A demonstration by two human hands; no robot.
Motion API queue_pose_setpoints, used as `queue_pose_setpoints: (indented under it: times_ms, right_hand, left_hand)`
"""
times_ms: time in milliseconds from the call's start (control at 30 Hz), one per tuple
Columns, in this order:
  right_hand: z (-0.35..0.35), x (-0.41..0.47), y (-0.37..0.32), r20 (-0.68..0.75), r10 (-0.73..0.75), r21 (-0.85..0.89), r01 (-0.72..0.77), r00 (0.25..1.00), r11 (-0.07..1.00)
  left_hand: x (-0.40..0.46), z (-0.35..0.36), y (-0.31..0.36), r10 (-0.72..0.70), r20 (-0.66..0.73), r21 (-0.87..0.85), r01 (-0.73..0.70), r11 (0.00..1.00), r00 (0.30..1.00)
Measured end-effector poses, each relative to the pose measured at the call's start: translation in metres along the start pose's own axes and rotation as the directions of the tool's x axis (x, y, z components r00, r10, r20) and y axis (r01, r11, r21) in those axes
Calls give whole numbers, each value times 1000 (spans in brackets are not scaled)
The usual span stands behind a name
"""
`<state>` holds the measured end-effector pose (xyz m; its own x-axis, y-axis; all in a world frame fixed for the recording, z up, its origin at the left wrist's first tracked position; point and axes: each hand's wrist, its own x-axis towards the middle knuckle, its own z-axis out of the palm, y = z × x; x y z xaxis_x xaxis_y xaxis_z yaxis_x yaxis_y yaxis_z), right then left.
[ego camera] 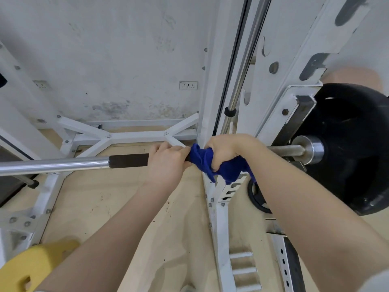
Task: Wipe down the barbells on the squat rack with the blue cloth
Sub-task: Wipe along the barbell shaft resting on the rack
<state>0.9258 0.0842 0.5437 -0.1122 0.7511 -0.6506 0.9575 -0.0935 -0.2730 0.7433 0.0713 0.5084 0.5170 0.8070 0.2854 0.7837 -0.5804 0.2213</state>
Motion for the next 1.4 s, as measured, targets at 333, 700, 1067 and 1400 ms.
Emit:
queue_pose_setpoints:
  times_ms: [333,700,1067,1400]
  right_hand:
    - [70,-4,0,-754,-185,-439,-274,630,856]
    - [28,-7,-2,-429,-129,-369,-43,894,929]
    - [18,-32,13,-414,-4,242,114,910,963]
    - [72,-17,-21,-874,292,208,-244,387,947]
  left_hand:
    - [-3,5,-4,107,-81,54,-103,993,991]
    - [-1,5,-2,57,-69,17,-56,998,996]
    - [3,-5,-8,20,72,-54,-16,998,997]
    - [3,-21,-27,36,232,-15,-34,999,972]
